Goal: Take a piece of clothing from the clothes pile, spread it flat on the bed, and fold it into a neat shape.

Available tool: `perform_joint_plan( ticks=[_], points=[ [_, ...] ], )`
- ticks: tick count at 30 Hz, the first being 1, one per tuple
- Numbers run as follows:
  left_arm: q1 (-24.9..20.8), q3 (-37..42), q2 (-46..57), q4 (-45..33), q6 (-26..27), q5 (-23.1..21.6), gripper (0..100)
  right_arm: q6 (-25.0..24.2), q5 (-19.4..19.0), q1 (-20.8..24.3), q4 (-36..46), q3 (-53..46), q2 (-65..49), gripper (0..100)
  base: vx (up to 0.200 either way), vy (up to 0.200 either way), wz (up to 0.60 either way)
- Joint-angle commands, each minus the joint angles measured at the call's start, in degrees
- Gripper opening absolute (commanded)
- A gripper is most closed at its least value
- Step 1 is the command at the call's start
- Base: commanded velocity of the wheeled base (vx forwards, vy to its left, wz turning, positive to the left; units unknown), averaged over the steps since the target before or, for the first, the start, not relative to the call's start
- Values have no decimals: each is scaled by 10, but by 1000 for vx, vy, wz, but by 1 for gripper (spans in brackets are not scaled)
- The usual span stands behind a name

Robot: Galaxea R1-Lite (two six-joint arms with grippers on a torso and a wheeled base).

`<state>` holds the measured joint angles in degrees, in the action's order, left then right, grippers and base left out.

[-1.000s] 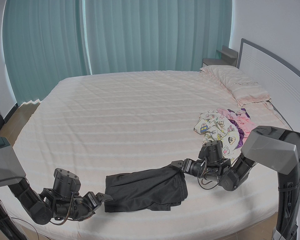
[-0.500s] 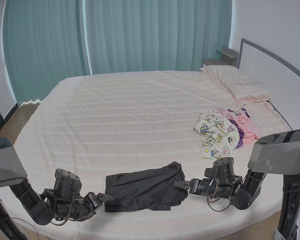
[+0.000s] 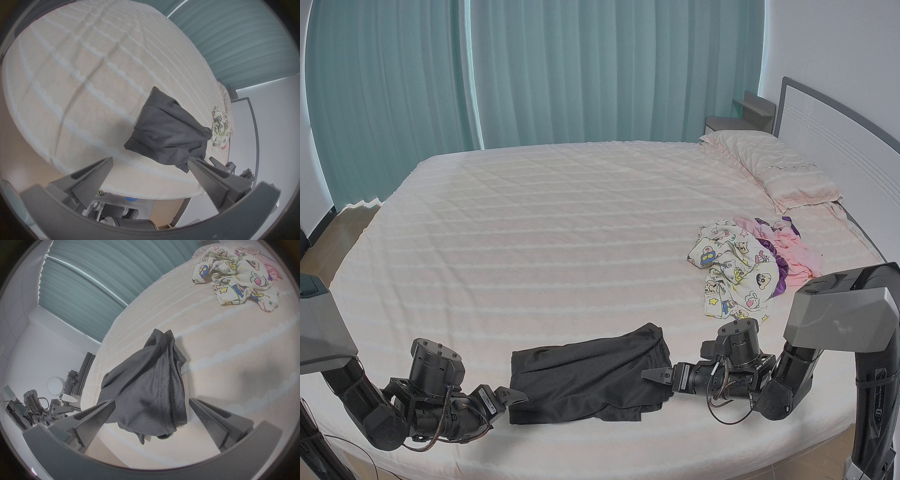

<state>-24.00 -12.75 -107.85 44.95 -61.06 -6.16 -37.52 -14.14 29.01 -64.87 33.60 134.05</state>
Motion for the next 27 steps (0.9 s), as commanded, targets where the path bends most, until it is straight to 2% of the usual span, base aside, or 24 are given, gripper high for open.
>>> perform_joint_plan(
  ticks=[1,8,13,14,27],
  points=[
    [0,0,-1,1,0,0,100,1,-1,-1,0,4,10,100,0,0,0],
    [0,0,-2,1,0,1,100,9,-4,-3,0,8,21,100,0,0,0],
    [0,0,-1,1,0,1,100,31,-5,-2,35,24,25,100,0,0,0],
    [0,0,-1,1,0,1,100,34,-4,-2,40,25,24,0,0,0,0],
    [0,0,0,1,0,2,100,35,-2,-3,43,-29,-12,0,0,0,0]
  ],
)
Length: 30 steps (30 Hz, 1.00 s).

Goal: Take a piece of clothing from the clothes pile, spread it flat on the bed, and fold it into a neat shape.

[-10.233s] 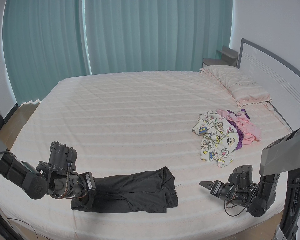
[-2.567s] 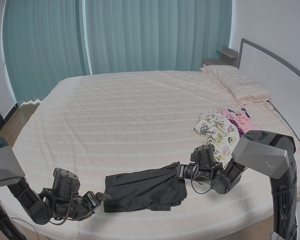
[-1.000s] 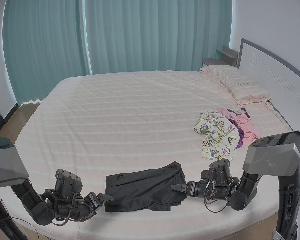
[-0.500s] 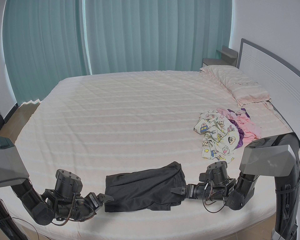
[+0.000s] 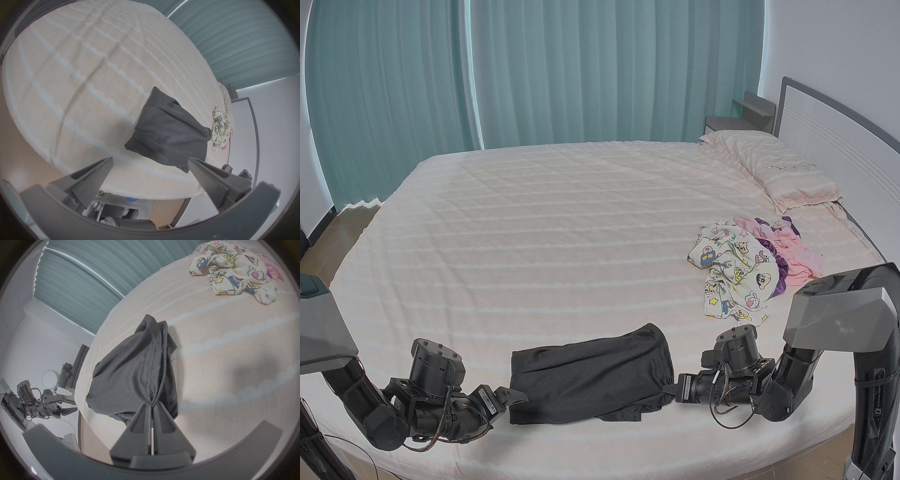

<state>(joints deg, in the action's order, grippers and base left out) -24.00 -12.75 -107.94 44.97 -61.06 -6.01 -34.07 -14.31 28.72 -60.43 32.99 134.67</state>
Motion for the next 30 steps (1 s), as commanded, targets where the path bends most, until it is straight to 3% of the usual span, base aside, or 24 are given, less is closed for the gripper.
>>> perform_joint_plan(
  ticks=[1,16,28,29,30],
  points=[
    [0,0,1,0,0,0,100,1,-1,1,-2,-28,-21,0,0,0,0],
    [0,0,2,0,0,1,100,3,-19,5,-1,-79,-63,0,0,0,0],
    [-1,1,2,0,0,1,100,38,-16,2,0,-89,-42,0,0,0,0],
    [0,1,2,0,0,1,100,39,-17,2,-1,-89,-41,100,0,0,0],
    [0,1,2,0,0,1,100,40,-16,2,-1,-88,-41,100,0,0,0]
  ],
)
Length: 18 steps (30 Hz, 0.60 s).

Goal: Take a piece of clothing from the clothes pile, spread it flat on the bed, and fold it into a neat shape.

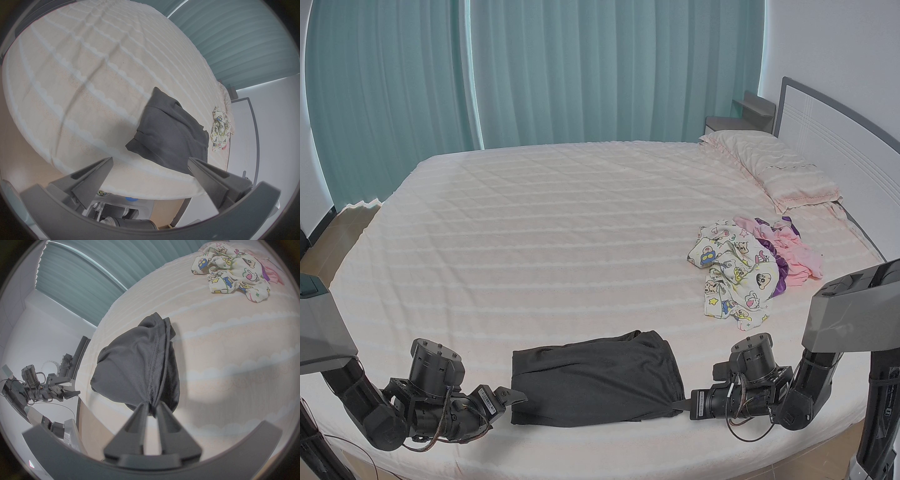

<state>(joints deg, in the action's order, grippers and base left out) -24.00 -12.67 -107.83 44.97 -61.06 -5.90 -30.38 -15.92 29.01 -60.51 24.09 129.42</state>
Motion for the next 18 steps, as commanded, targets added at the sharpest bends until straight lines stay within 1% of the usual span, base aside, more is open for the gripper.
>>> perform_joint_plan(
  ticks=[1,3,5,9,10,12,14,17,18],
  points=[
    [0,0,1,0,0,-1,100,6,1,-1,-1,2,11,100,0,0,0],
    [-1,0,0,0,0,0,100,7,1,-4,-7,5,3,100,0,0,0],
    [0,0,0,0,0,0,100,7,1,-16,-7,11,-10,100,0,0,0],
    [0,-1,1,0,0,-1,100,-4,0,-38,0,50,-24,100,0,0,0],
    [0,0,0,0,0,-1,100,-14,1,-49,1,75,-20,100,0,0,0],
    [0,0,0,0,0,-1,100,-36,1,-53,7,110,-8,100,0,0,0],
    [0,0,0,0,0,-1,100,-61,5,-52,30,155,11,100,0,0,0],
    [0,0,-1,0,0,-1,100,-66,21,-49,84,222,43,100,0,0,0],
    [0,0,-1,0,0,-1,100,-67,33,-48,106,257,58,100,0,0,0]
  ],
)
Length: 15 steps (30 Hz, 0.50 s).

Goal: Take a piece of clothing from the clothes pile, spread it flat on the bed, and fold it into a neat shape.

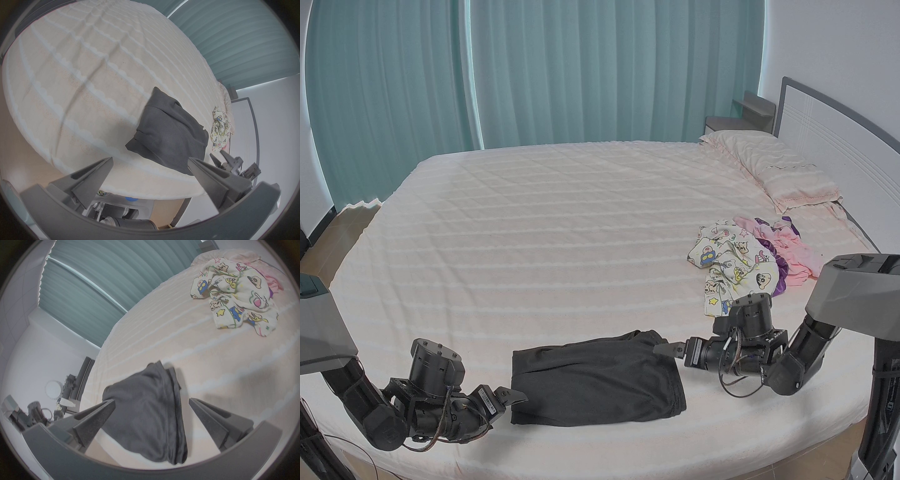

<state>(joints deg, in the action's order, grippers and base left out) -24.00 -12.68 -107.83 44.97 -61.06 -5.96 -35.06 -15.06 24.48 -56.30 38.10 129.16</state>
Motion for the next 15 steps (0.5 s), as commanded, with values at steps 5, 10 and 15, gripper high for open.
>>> perform_joint_plan(
  ticks=[5,10,15],
  points=[
    [0,3,-1,0,0,1,100,-20,36,7,123,215,108,100,0,0,0],
    [0,2,-1,0,0,1,100,-19,49,14,173,280,138,100,0,0,0],
    [1,2,-1,0,0,2,100,-19,57,15,177,297,152,100,0,0,0]
  ],
)
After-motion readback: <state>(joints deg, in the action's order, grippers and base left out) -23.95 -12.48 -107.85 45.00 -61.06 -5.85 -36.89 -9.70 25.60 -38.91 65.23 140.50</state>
